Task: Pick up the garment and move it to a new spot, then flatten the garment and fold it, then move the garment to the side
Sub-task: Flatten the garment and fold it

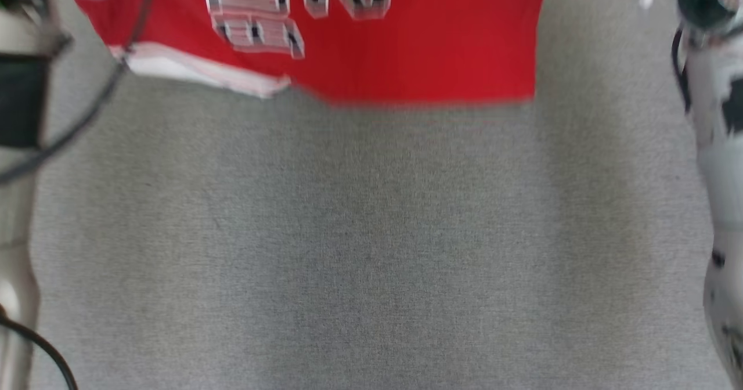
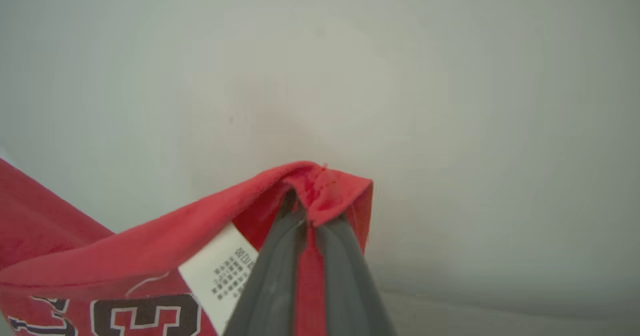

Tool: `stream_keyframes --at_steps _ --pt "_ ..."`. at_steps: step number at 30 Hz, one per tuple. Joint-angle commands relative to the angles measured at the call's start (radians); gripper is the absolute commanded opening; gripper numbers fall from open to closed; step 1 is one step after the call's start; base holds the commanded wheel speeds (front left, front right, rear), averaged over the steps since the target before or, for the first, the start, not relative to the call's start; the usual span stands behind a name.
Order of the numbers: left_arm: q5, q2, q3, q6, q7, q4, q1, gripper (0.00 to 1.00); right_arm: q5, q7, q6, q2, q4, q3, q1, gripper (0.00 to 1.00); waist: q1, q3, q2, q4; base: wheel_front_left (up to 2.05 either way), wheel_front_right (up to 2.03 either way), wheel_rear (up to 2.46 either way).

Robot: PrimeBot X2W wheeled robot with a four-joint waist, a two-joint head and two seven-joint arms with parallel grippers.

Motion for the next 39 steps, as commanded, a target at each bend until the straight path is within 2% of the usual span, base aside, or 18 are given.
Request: stream_keyframes --at_steps 1,7,10,15,21,27,32,36,39 --pt "0.010 0.008 0.006 -0.003 -0.019 0.001 -0.026 0.00 -0.022 -0.032 0.000 0.007 0.014 -0.010 -0.034 0.00 -0.0004 0.074 -0.0002 -0.013 0.00 0.00 0.00" --pt "0.137 0.017 -0.011 0.004 -0.074 -0.046 -0.138 0.00 -0.099 -0.292 0.000 0.058 0.167 -0.130 -0.230 0.00 -0.0004 0.078 -0.0002 -0.009 0.00 0.00 0.00" --pt "0.206 -0.005 -0.001 0.005 -0.074 -0.137 -0.176 0.00 -0.127 -0.407 0.000 0.071 0.222 -0.185 -0.303 0.00 -0.0004 0.084 -0.0002 -0.006 0.00 0.00 0.00" --pt "0.297 -0.028 0.019 -0.018 -0.074 -0.280 -0.159 0.00 -0.170 -0.471 0.000 0.082 0.275 -0.211 -0.342 0.00 -0.0004 0.112 -0.0002 -0.002 0.00 0.00 0.00" --pt "0.300 -0.076 0.040 -0.063 -0.074 -0.282 -0.027 0.00 -0.211 -0.479 0.000 0.079 0.345 -0.165 -0.270 0.00 -0.0004 0.179 -0.0002 0.032 0.00 0.00 0.00" --pt "0.290 -0.129 0.067 -0.113 -0.074 -0.303 0.140 0.00 -0.175 -0.437 0.000 0.009 0.374 -0.057 -0.157 0.00 -0.0004 0.200 -0.0002 0.085 0.00 0.00 0.00" --pt "0.270 -0.159 0.103 -0.148 -0.074 -0.379 0.297 0.00 -0.097 -0.335 0.000 -0.082 0.308 0.024 -0.039 0.00 -0.0004 0.163 -0.0002 0.112 0.00 0.00 0.00" --pt "0.247 -0.170 0.114 -0.172 -0.074 -0.414 0.440 0.00 -0.023 -0.229 0.000 -0.156 0.220 0.037 0.090 0.00 -0.0004 0.085 -0.0002 0.120 0.00 0.00 0.00" --pt "0.239 -0.172 0.109 -0.176 -0.075 -0.415 0.511 0.00 0.003 -0.161 0.000 -0.188 0.179 0.032 0.162 0.00 -0.0004 0.039 -0.0002 0.120 0.00 0.00 0.00"
